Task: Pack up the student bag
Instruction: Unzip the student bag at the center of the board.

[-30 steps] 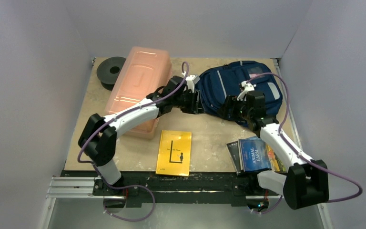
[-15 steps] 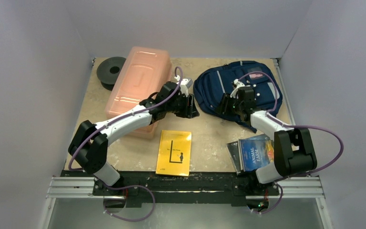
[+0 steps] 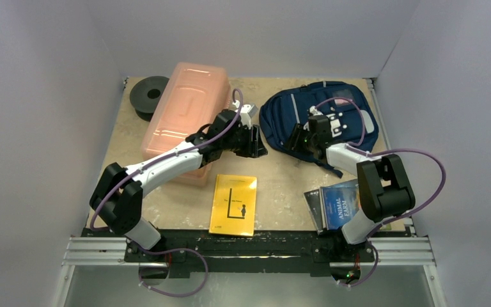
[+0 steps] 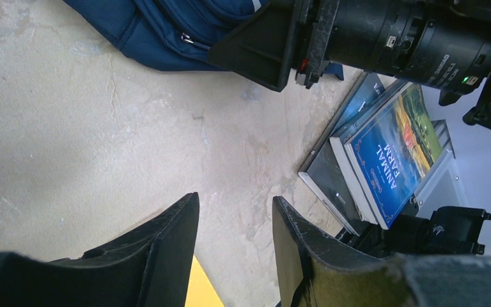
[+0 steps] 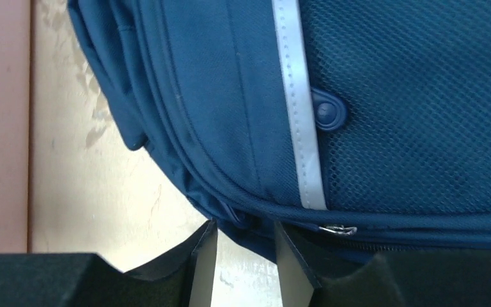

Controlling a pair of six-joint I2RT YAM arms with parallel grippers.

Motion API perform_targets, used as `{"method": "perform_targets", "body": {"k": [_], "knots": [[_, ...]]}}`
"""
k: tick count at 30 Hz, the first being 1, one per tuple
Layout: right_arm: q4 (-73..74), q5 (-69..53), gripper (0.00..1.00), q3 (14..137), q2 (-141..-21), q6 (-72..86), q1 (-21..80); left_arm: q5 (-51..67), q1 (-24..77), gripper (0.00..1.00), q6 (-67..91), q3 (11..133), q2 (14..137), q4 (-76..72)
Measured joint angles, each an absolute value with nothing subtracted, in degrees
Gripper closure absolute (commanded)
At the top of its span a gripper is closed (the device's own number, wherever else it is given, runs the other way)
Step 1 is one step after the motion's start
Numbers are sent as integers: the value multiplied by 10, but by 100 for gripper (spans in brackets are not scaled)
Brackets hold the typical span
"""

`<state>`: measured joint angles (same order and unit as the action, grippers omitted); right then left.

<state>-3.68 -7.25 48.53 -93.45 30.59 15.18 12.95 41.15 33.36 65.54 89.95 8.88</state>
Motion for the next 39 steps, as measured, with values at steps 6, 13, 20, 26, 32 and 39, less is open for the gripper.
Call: {"method": "perform_targets", "body": {"k": [6,13,20,26,32,39], "knots": [[-76,-22,55,467,-940,377,167,91,411,55,351,653,896,91],[-4,-20,41,522,-932,211,183,74,411,56,377,654,896,93],[74,29,36,564,-887,-26,183,84,411,56,384,653,851,124],[98,39,37,576,-885,-233,185,110,411,55,380,640,762,139],[57,36,35,555,-888,-356,205,120,411,55,372,607,701,144],[16,48,29,542,-950,-407,237,122,411,56,368,593,695,147]]}}
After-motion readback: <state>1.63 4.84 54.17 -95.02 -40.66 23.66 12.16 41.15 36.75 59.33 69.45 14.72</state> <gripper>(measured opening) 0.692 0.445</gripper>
